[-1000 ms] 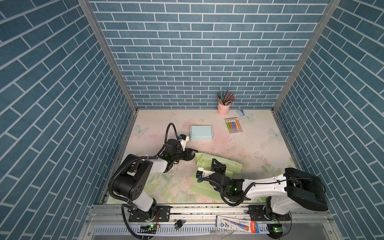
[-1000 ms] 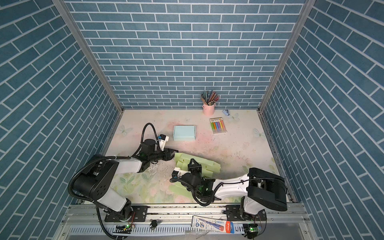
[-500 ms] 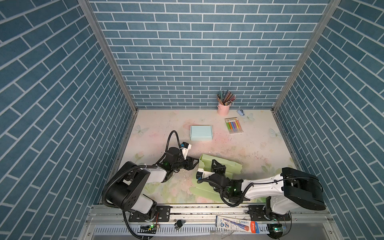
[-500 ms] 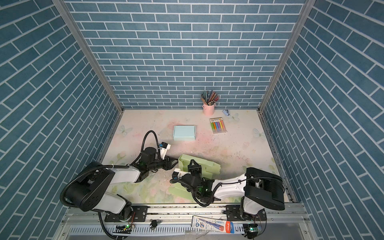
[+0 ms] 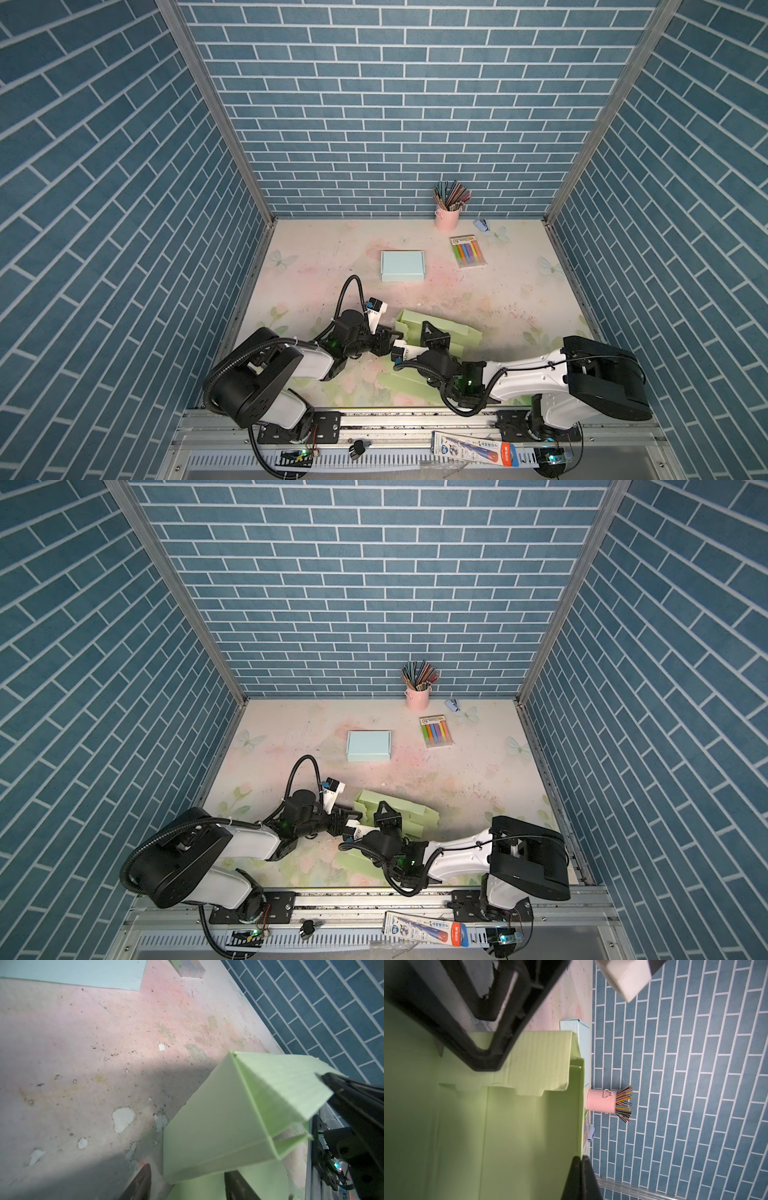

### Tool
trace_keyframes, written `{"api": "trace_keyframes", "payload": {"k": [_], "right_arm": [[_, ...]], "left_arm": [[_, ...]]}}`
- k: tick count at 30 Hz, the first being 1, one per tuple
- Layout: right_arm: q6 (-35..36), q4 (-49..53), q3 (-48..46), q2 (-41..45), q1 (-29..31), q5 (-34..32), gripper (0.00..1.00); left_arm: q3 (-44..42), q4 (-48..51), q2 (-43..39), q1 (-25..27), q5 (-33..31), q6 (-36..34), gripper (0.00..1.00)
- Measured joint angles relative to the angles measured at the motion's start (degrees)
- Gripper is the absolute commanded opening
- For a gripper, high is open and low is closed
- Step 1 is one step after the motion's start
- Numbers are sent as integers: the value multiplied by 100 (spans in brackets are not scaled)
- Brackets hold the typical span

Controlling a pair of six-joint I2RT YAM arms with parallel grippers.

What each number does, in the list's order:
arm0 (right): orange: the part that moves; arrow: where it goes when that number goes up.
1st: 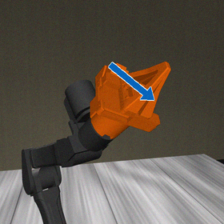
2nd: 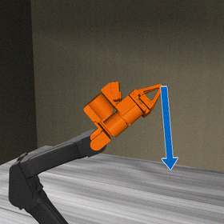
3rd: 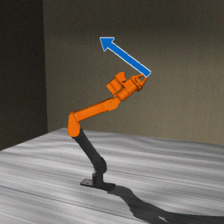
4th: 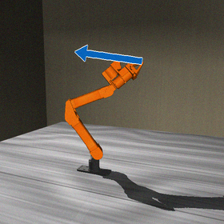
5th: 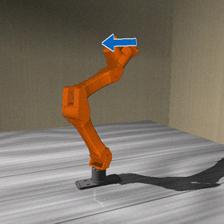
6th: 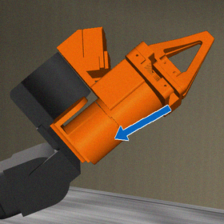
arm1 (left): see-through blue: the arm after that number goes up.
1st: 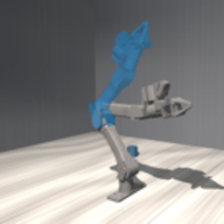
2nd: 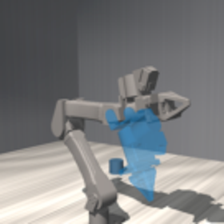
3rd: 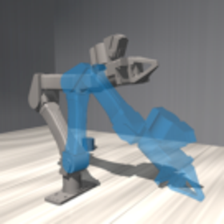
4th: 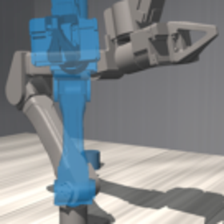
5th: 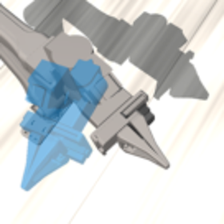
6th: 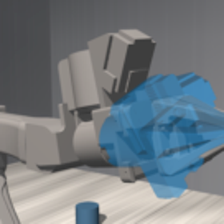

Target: Fold the paper box

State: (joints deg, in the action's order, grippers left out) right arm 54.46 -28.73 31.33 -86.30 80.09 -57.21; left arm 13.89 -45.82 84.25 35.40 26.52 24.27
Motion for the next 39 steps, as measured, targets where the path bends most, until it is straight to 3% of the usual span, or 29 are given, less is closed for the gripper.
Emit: {"api": "trace_keyframes", "payload": {"k": [16, 21, 29, 39], "right_arm": [[-153, 175, 24, 31, 142, 11, 0], [-262, 334, 81, 37, 153, 57, 0], [-798, 822, 337, 39, 168, 120, 0], [-2339, 1985, 702, 407, 251, 933, 30]], "left_arm": [[76, -63, -229, 140, -621, -623, 47], [76, -116, -201, 188, -656, -826, 32], [76, -201, -201, 297, -868, -979, 25], [76, -308, -157, 503, -1504, -1327, 20]]}}
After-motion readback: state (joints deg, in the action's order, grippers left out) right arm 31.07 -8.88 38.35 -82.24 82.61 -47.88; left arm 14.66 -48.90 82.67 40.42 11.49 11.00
